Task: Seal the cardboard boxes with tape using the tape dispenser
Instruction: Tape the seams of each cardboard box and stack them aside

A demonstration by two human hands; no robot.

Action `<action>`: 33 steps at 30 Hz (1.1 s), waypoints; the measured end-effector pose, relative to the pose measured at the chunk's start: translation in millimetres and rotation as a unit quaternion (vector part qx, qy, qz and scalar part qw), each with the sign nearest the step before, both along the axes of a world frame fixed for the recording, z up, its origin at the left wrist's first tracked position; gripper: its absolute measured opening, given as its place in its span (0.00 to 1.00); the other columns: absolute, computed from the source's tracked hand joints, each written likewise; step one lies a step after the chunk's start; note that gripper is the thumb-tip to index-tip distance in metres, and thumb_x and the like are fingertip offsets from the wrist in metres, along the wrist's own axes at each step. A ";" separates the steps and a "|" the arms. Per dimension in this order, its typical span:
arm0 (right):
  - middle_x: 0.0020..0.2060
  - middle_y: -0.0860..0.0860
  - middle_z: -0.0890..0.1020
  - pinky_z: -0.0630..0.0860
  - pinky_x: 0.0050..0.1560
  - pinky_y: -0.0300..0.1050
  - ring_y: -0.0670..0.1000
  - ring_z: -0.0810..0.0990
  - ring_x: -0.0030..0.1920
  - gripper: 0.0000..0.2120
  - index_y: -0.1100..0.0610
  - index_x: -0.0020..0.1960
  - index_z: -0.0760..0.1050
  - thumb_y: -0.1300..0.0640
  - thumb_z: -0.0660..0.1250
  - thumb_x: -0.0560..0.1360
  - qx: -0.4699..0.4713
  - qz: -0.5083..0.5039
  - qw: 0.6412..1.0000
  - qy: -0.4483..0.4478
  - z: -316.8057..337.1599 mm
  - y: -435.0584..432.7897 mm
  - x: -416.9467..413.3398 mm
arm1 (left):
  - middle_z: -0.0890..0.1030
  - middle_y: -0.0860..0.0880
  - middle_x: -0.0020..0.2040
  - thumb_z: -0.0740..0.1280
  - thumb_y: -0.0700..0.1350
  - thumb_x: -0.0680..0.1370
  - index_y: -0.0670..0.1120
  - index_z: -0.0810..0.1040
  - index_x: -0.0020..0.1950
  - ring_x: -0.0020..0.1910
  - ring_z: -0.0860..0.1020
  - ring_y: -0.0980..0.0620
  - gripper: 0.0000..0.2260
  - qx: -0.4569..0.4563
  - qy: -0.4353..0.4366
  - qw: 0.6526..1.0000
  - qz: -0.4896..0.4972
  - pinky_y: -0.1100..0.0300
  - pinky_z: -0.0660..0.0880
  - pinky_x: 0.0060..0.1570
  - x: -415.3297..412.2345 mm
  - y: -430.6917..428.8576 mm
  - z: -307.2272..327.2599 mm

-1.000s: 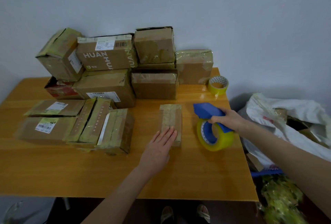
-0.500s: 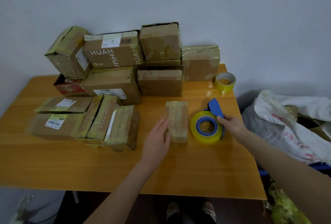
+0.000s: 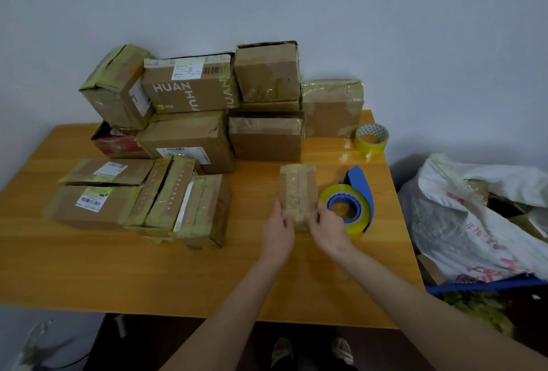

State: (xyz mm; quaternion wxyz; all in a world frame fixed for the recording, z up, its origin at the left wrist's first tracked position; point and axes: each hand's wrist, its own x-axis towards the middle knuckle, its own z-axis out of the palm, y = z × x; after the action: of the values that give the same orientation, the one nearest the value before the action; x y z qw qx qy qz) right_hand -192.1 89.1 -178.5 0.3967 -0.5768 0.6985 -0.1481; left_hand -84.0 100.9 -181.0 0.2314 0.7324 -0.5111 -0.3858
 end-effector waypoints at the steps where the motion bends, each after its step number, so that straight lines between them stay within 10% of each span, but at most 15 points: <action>1: 0.48 0.57 0.82 0.72 0.35 0.44 0.55 0.81 0.44 0.27 0.61 0.77 0.53 0.54 0.57 0.83 -0.001 0.001 1.000 0.011 -2.8 1.3 0.9 | 0.75 0.43 0.65 0.56 0.43 0.83 0.45 0.50 0.79 0.60 0.75 0.47 0.26 0.007 0.006 1.000 0.000 0.59 0.72 0.51 0.5 0.1 -2.4; 8: 0.46 0.54 0.80 0.74 0.42 0.46 0.51 0.79 0.42 0.22 0.62 0.69 0.69 0.48 0.57 0.82 0.022 0.020 0.999 -0.012 -1.4 -1.4 -16.0 | 0.71 0.48 0.69 0.56 0.48 0.83 0.44 0.62 0.76 0.68 0.70 0.50 0.21 0.013 0.100 0.995 0.001 0.64 0.66 0.58 18.3 8.0 -5.0; 10: 0.55 0.55 0.80 0.75 0.49 0.44 0.52 0.80 0.51 0.27 0.61 0.74 0.64 0.47 0.60 0.81 -0.014 0.006 1.000 -0.002 4.5 1.5 -26.9 | 0.75 0.48 0.65 0.61 0.49 0.81 0.44 0.69 0.71 0.60 0.75 0.53 0.20 -0.038 0.058 0.996 0.055 0.68 0.69 0.54 27.7 13.4 -6.9; 13: 0.44 0.48 0.77 0.73 0.39 0.37 0.46 0.76 0.41 0.27 0.58 0.73 0.65 0.47 0.65 0.79 -0.046 0.016 0.999 -0.003 6.6 7.9 -31.4 | 0.80 0.52 0.49 0.68 0.47 0.78 0.45 0.76 0.60 0.45 0.76 0.62 0.13 -0.101 0.020 0.990 0.093 0.73 0.72 0.42 33.8 17.4 -10.8; 17: 0.37 0.44 0.76 0.69 0.32 0.31 0.42 0.75 0.38 0.27 0.55 0.72 0.66 0.49 0.68 0.77 -0.060 0.005 0.998 -0.021 -0.3 8.6 -23.0 | 0.81 0.51 0.45 0.71 0.45 0.76 0.47 0.76 0.55 0.45 0.79 0.55 0.10 -0.083 0.047 0.992 0.084 0.62 0.78 0.44 30.6 11.8 -11.1; 24: 0.33 0.43 0.76 0.70 0.35 0.30 0.41 0.75 0.34 0.32 0.50 0.76 0.61 0.55 0.70 0.76 -0.089 0.011 0.996 0.007 -7.7 4.1 -21.3 | 0.80 0.50 0.38 0.73 0.42 0.74 0.48 0.74 0.60 0.36 0.76 0.58 0.17 -0.079 0.040 0.996 0.033 0.74 0.71 0.35 31.7 5.1 -12.7; 33: 0.54 0.51 0.81 0.78 0.47 0.47 0.53 0.81 0.52 0.31 0.52 0.67 0.67 0.38 0.70 0.71 -0.114 0.141 0.964 0.195 5.6 -13.7 -27.7 | 0.73 0.52 0.48 0.76 0.54 0.69 0.46 0.73 0.57 0.46 0.74 0.54 0.23 -0.050 -0.161 0.981 -0.092 0.60 0.74 0.45 33.3 -11.9 -13.4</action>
State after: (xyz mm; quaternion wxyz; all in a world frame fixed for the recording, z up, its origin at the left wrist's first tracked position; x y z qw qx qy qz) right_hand -219.8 75.4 -172.9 0.2009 -0.7289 0.6523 -0.0538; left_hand -50.7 89.0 -194.4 0.1466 0.7224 -0.6253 -0.2563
